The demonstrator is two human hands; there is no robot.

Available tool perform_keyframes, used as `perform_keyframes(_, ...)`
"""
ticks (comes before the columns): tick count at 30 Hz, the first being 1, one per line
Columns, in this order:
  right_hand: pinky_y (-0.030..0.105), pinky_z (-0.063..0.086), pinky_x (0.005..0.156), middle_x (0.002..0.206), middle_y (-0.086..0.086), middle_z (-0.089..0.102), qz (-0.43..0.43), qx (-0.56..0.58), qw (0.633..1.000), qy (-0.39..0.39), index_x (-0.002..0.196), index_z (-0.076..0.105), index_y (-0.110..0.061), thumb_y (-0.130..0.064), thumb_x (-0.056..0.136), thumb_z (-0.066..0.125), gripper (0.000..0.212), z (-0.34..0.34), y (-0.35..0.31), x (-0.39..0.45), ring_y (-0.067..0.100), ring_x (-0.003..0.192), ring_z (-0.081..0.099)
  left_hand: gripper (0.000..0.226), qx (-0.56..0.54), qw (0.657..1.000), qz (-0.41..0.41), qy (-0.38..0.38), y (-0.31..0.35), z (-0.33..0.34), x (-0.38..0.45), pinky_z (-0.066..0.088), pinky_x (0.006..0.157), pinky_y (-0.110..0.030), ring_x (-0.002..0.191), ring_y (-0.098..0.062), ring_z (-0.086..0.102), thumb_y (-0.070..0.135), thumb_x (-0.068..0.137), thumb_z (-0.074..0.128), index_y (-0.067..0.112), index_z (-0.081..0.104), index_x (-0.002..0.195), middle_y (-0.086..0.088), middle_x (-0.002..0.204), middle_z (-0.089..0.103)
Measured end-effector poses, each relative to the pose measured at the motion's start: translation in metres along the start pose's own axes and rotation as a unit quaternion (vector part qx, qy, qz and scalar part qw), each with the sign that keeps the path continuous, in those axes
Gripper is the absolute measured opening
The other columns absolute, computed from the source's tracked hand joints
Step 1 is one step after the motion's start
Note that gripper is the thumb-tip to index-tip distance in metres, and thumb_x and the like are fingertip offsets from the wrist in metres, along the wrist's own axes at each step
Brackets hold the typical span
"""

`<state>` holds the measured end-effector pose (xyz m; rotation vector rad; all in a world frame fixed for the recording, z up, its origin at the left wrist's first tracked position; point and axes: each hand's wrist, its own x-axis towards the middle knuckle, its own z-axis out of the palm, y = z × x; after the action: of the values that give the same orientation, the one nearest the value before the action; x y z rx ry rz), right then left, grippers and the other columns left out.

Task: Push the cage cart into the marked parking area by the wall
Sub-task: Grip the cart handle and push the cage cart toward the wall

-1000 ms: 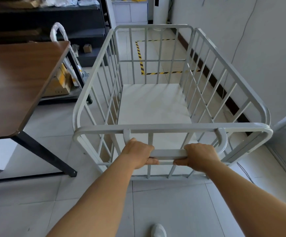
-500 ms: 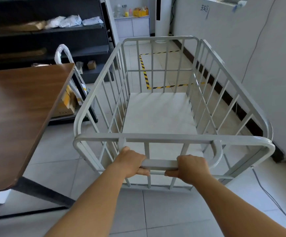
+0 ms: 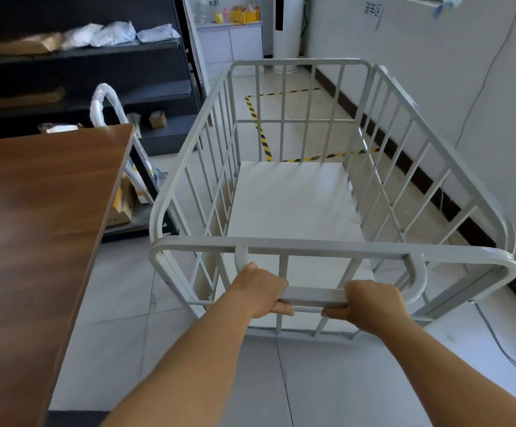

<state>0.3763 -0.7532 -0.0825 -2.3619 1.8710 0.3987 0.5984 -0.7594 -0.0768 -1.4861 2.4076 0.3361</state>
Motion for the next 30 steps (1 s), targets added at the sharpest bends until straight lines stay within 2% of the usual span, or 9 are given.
perform_keyframes(4,0.028,0.047,0.072,0.082,-0.008,0.06,0.011,0.007,1.0,-0.005,0.091,0.057,-0.025,-0.083,0.073,0.046,0.062,-0.01,-0.014,0.033,0.015,0.082,0.063,0.053,0.017,1.0,0.011,-0.003,-0.034,-0.008,0.019,0.036,0.089,-0.035,0.082,-0.025,0.058,0.067,0.087,0.045,0.016,0.056,0.096,-0.002,0.089,0.067)
perform_keyframes(10,0.027,0.043,0.067,0.08,-0.009,0.06,0.022,0.017,1.0,0.008,0.091,0.059,-0.027,-0.084,0.072,0.047,0.061,-0.024,-0.024,0.085,0.015,0.079,0.061,0.053,0.024,1.0,0.011,0.007,-0.077,-0.024,0.052,0.034,0.082,-0.032,0.087,-0.025,0.057,0.066,0.087,0.045,0.016,0.057,0.099,-0.002,0.091,0.067)
perform_keyframes(15,0.027,0.042,0.066,0.076,-0.008,0.056,0.022,0.029,0.999,0.012,0.084,0.053,-0.027,-0.084,0.071,0.047,0.059,-0.037,-0.025,0.141,0.016,0.074,0.058,0.048,0.014,1.0,-0.002,0.005,-0.114,-0.042,0.09,0.031,0.082,-0.031,0.076,-0.02,0.053,0.065,0.087,0.047,0.019,0.057,0.096,0.001,0.088,0.066)
perform_keyframes(21,0.028,0.038,0.066,0.07,-0.009,0.051,0.013,0.058,0.998,0.013,0.081,0.05,-0.025,-0.082,0.072,0.05,0.057,-0.057,-0.017,0.214,0.016,0.071,0.054,0.041,-0.02,0.999,-0.038,-0.017,-0.152,-0.071,0.145,0.026,0.081,-0.031,0.091,-0.024,0.052,0.063,0.087,0.05,0.022,0.053,0.091,0.002,0.089,0.063)
perform_keyframes(25,0.028,0.038,0.067,0.062,-0.011,0.043,0.008,0.065,0.998,0.017,0.08,0.049,-0.026,-0.08,0.074,0.05,0.055,-0.07,-0.007,0.261,0.016,0.07,0.053,0.042,-0.039,0.997,-0.061,-0.014,-0.171,-0.091,0.183,0.024,0.08,-0.031,0.098,-0.025,0.044,0.059,0.089,0.051,0.019,0.057,0.098,-0.003,0.097,0.061)
perform_keyframes(30,0.029,0.039,0.067,0.065,-0.009,0.049,0.016,0.063,0.998,0.02,0.078,0.051,-0.025,-0.081,0.073,0.051,0.056,-0.082,0.007,0.316,0.018,0.071,0.056,0.036,-0.041,0.998,-0.048,-0.023,-0.203,-0.104,0.237,0.027,0.088,-0.033,0.095,-0.023,0.044,0.06,0.089,0.051,0.024,0.054,0.088,0.002,0.085,0.058)
